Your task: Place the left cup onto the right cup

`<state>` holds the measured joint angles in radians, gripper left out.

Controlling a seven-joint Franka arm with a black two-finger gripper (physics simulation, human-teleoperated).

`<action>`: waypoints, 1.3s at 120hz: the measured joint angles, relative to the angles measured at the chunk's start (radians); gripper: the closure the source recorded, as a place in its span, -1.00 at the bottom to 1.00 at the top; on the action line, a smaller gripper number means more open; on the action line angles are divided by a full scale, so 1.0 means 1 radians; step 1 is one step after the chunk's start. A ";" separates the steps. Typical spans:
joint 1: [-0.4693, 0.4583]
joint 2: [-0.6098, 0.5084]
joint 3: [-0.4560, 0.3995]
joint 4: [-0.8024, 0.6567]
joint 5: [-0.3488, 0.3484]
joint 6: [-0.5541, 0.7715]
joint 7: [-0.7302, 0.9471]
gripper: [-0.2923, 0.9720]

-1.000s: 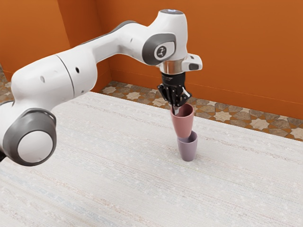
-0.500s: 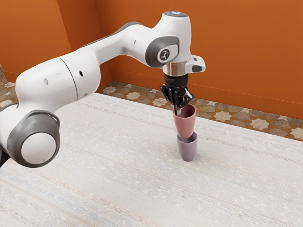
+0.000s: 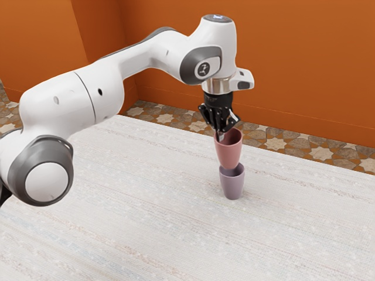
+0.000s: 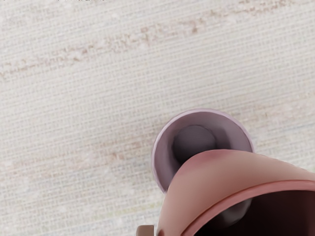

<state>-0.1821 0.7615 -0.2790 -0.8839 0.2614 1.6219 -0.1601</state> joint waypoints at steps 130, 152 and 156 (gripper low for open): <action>0.023 0.065 -0.055 0.001 0.090 0.059 -0.019 0.48; 0.028 0.065 -0.065 0.001 0.088 0.061 -0.020 -0.02; 0.028 0.065 -0.066 0.001 0.087 0.061 -0.021 -0.10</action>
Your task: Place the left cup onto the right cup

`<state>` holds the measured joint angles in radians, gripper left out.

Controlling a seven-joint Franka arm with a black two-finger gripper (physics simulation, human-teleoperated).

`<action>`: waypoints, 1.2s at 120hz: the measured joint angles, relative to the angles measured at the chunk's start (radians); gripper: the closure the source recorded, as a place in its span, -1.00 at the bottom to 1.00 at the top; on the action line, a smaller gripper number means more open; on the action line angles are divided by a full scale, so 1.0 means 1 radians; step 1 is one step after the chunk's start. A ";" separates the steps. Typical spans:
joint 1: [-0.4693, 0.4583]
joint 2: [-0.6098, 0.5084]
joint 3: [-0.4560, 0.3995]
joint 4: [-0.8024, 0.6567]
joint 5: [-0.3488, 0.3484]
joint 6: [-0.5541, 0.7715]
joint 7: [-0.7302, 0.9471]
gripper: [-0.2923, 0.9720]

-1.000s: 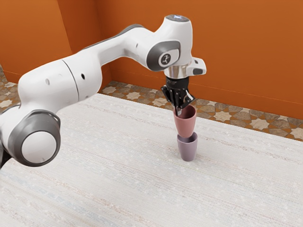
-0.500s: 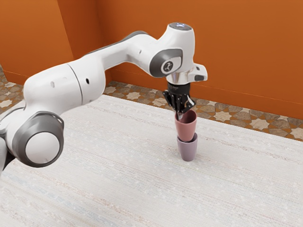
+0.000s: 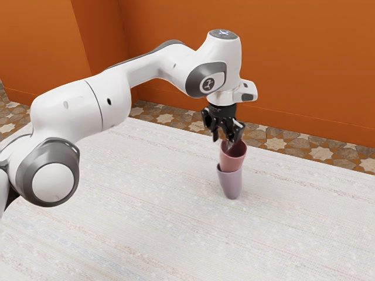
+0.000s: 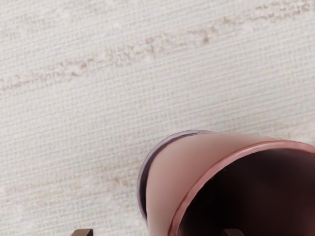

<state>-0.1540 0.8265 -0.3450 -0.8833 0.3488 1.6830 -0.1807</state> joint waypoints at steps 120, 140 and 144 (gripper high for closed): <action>-0.013 -0.156 0.011 -0.090 -0.015 -0.017 -0.004 -0.53; 0.000 -0.262 0.019 -0.214 -0.027 -0.020 -0.003 -0.54; 0.001 -0.281 0.028 -0.233 -0.033 -0.022 -0.003 -0.54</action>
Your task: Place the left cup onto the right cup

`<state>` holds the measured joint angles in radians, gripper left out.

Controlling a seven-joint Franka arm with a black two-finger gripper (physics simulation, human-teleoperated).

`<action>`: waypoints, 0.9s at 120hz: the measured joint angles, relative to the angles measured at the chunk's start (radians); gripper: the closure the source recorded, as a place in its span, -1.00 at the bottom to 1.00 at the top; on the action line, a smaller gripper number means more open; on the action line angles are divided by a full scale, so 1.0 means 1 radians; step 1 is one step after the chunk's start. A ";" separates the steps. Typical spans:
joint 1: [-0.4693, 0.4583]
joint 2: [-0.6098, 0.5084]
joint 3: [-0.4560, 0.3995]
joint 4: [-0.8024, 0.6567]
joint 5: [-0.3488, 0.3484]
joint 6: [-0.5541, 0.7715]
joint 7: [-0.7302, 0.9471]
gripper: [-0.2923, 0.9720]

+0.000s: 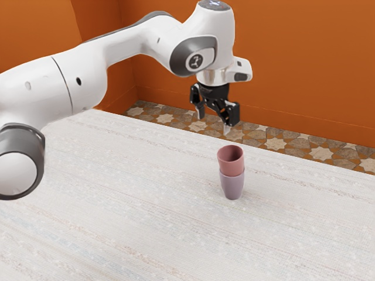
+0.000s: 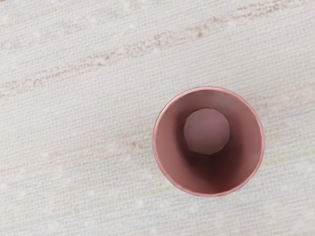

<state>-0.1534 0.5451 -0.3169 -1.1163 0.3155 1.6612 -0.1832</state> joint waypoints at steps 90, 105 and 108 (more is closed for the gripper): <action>0.083 -0.369 0.055 -0.386 -0.146 -0.034 0.012 -0.54; 0.092 -0.398 0.069 -0.401 -0.157 -0.051 0.021 -0.54; 0.092 -0.402 0.077 -0.403 -0.161 -0.054 0.024 -0.54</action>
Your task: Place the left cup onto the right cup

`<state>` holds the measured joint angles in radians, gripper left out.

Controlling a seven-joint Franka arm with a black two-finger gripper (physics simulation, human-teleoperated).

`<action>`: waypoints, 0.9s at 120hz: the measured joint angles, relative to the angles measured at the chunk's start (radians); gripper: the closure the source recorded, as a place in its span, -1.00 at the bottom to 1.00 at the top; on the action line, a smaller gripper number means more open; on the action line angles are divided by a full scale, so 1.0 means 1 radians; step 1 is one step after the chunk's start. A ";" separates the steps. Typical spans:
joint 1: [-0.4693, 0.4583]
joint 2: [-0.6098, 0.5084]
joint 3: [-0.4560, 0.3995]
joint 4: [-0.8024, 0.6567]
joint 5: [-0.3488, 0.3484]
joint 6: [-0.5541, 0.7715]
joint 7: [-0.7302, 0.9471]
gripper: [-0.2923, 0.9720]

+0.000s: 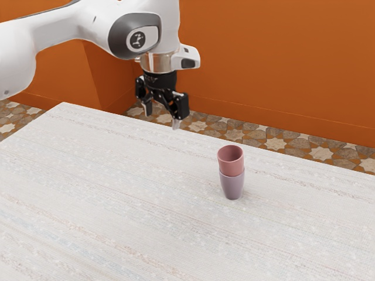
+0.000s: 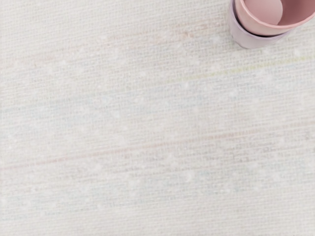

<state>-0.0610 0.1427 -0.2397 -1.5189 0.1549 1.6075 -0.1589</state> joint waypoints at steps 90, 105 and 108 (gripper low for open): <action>0.032 -0.120 0.078 -0.097 -0.039 -0.047 0.087 -0.54; 0.035 -0.120 0.079 -0.097 -0.042 -0.048 0.094 -0.54; 0.035 -0.120 0.079 -0.097 -0.043 -0.048 0.095 -0.54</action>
<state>-0.0263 0.0229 -0.1610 -1.6157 0.1121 1.5592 -0.0638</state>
